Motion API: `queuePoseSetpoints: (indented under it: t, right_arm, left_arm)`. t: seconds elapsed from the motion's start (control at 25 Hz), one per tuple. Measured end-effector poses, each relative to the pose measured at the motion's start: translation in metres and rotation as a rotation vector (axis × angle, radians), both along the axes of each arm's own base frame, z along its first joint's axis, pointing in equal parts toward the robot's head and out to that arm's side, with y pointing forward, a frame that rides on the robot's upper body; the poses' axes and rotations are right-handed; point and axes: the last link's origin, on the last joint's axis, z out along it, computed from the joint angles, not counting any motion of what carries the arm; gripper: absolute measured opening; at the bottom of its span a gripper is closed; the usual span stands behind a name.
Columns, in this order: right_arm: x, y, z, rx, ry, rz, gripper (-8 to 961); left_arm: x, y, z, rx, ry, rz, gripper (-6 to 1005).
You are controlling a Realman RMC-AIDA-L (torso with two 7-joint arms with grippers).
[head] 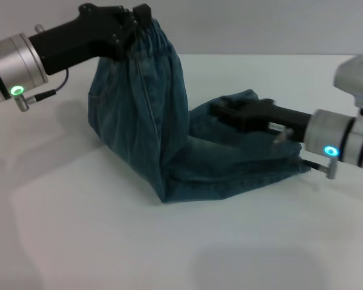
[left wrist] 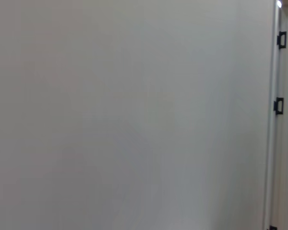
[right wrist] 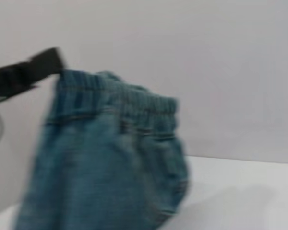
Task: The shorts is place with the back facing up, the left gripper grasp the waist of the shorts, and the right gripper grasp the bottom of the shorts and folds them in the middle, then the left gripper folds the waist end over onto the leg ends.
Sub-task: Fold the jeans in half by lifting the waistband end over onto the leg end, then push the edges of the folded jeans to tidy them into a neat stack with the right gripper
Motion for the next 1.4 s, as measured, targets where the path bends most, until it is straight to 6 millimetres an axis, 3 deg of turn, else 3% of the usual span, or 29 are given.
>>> queuePoseSetpoints:
  t: [0.16,0.36,0.72,0.76,1.2,1.4]
  right_arm:
    - [0.023,-0.002,0.009,0.073,-0.045,-0.060,385]
    - [0.036,-0.001,0.023,0.165,-0.018,-0.105,385]
    - [0.039,0.005,0.040,0.274,0.010,-0.108,386]
    - [0.039,0.006,0.042,0.282,0.015,-0.111,386]
    - [0.036,0.010,0.046,0.297,0.021,-0.103,385]
    - [0.037,0.011,0.054,0.323,0.018,-0.096,385]
  left_arm:
    - [0.002,-0.001,-0.006,-0.021,-0.003,-0.006,19]
    - [0.010,-0.004,-0.014,-0.050,-0.022,-0.027,20]
    - [0.021,-0.005,-0.022,-0.065,-0.053,-0.042,23]
    - [0.029,-0.008,-0.030,-0.093,-0.070,-0.056,23]
    - [0.041,-0.014,-0.055,-0.123,-0.066,-0.065,26]
    - [0.044,-0.014,-0.055,-0.119,-0.094,-0.060,27]
